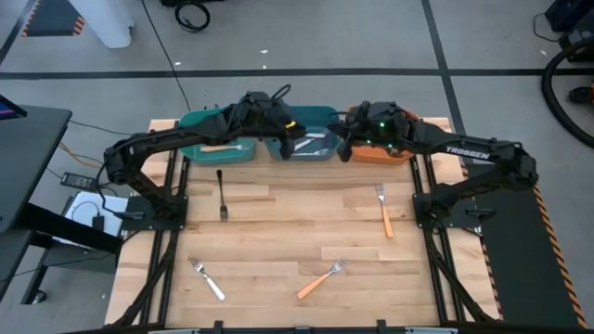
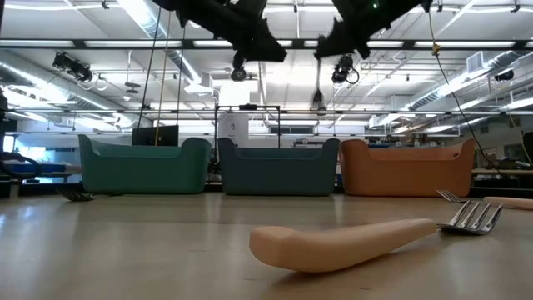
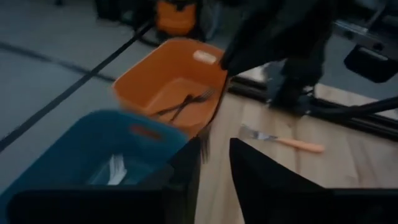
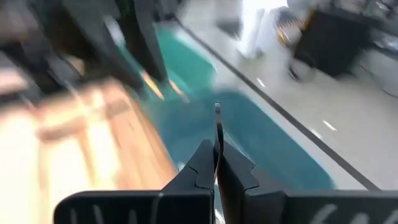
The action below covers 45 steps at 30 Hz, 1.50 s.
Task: Sort silverware by color (type)
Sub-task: Put the black fork into the orange bin
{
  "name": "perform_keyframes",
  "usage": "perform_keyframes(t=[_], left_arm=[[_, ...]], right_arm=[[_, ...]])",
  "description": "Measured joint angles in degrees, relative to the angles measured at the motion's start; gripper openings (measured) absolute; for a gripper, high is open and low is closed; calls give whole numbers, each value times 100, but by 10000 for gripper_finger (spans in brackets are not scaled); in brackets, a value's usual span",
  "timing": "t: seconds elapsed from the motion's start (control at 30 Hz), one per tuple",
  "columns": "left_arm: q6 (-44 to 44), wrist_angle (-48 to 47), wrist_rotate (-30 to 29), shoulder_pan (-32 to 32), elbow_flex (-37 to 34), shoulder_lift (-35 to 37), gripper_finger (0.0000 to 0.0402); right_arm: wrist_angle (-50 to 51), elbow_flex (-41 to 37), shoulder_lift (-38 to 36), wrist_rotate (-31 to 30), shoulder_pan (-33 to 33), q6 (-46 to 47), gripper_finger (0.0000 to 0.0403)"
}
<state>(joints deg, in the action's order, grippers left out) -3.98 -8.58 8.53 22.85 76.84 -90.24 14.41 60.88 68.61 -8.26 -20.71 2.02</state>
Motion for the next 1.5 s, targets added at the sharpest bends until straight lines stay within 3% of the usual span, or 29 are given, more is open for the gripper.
perform_keyframes(t=[0.3,0.43,0.53,0.73,0.9,1.1,1.4,1.5], left_arm=[[-72,-1232,-8,212,0,272,111],[52,-1756,-15,206,0,402,108],[-1,-1910,-58,202,0,412,108],[-10,-1936,-274,210,0,414,108],[-10,-1971,-390,210,0,414,108],[-20,-2188,-406,212,0,414,107],[-32,-3904,-404,210,0,414,107],[-33,-4402,-413,210,0,414,107]], right_arm=[[2005,-2,-43,-945,-638,-867,8],[2017,0,-62,-679,-908,-887,8],[1913,2,-109,-271,-975,-864,8],[1982,372,-277,-13,-964,-914,8],[2213,855,-499,-2,-1055,-999,8],[3308,935,-500,-200,-1442,-1255,8],[4036,226,-24,-161,-1842,-1735,18],[4009,59,136,-598,-1827,-1960,20]])
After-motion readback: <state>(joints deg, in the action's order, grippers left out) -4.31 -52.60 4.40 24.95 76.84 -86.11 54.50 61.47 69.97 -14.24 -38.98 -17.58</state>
